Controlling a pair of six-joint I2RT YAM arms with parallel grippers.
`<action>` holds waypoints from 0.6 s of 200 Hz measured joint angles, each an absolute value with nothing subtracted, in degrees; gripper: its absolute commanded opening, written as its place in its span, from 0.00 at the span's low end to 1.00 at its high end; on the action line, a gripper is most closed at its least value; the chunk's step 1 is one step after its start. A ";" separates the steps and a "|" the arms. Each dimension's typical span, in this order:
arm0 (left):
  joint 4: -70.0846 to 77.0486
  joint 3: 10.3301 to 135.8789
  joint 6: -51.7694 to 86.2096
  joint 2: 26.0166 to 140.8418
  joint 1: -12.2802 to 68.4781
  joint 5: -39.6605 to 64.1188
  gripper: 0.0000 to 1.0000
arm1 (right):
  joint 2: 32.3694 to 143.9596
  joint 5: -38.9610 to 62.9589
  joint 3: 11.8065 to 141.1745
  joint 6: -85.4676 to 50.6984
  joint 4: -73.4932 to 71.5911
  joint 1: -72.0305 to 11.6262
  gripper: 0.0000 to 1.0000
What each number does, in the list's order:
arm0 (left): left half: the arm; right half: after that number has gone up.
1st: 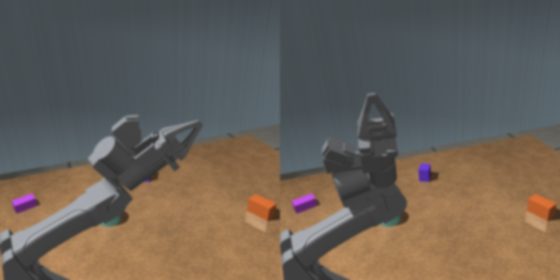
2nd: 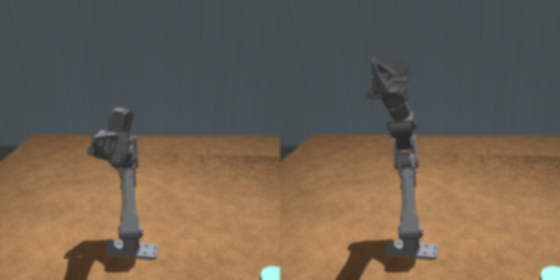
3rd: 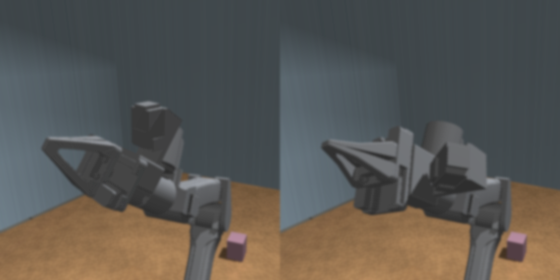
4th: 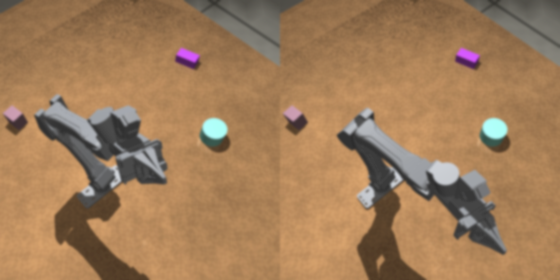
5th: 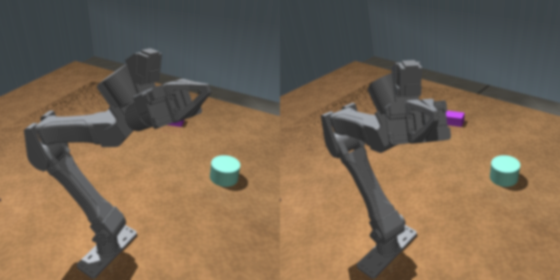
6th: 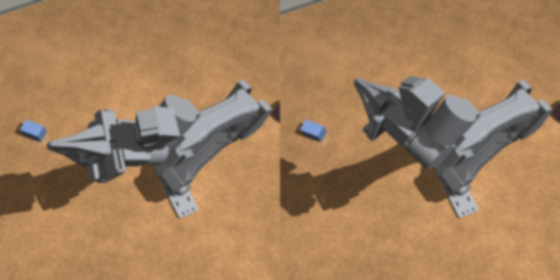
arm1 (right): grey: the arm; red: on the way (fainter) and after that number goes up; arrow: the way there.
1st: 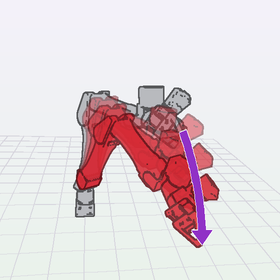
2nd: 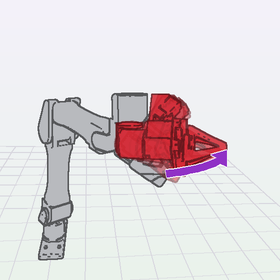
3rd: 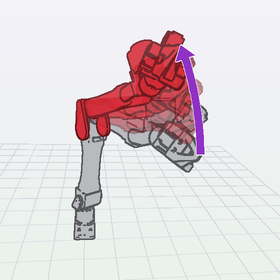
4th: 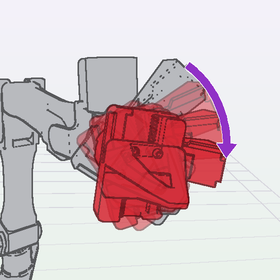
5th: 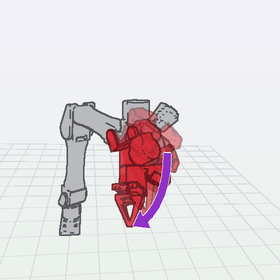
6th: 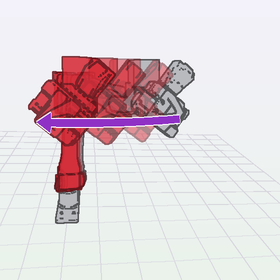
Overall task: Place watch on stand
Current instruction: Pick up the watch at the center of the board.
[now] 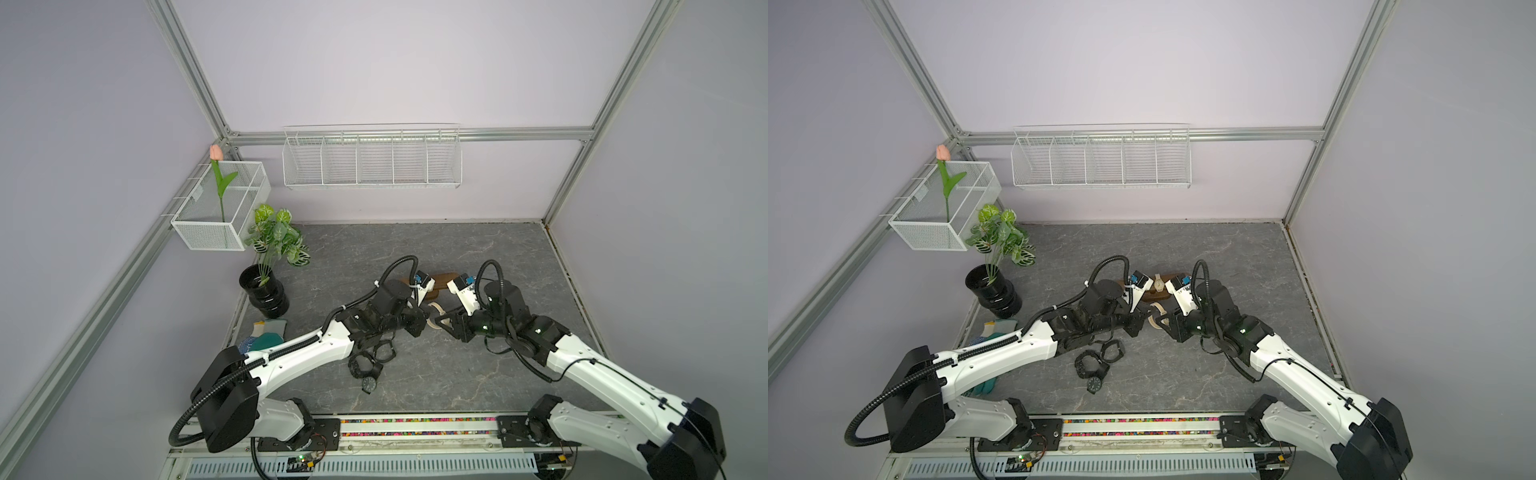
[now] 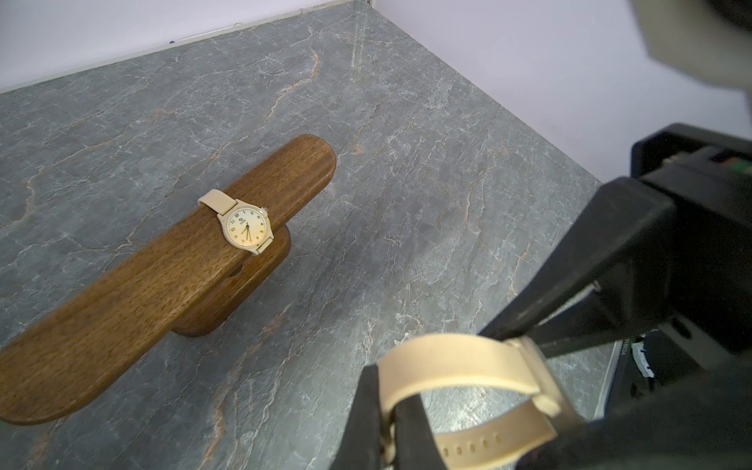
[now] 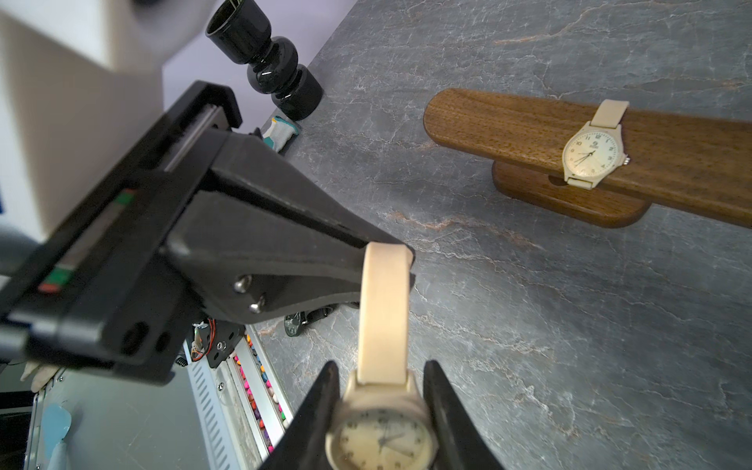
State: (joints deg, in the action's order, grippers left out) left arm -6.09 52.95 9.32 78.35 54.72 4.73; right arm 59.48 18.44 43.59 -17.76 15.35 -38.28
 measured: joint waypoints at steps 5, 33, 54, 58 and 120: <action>-6.11 52.95 9.32 78.35 54.72 4.73 0.00 | 59.48 18.33 43.62 -17.74 15.35 -38.28 0.33; -6.44 52.95 9.76 78.35 54.76 3.18 0.38 | 59.48 17.50 44.14 -17.76 15.79 -38.24 0.33; -6.83 52.88 10.57 78.06 54.76 1.89 0.59 | 59.77 17.10 45.32 -17.69 17.19 -37.19 0.31; -6.81 52.84 10.79 77.80 54.76 1.52 0.62 | 59.94 16.80 45.69 -17.65 17.54 -36.80 0.31; -2.63 45.80 13.52 67.59 53.78 -10.83 0.92 | 64.53 12.19 51.83 -14.35 24.14 -27.31 0.30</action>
State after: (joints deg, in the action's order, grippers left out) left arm -2.63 45.80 13.52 67.59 53.78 -10.83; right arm 64.53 12.19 51.83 -14.35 24.14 -27.31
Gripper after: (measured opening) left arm 0.876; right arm 0.328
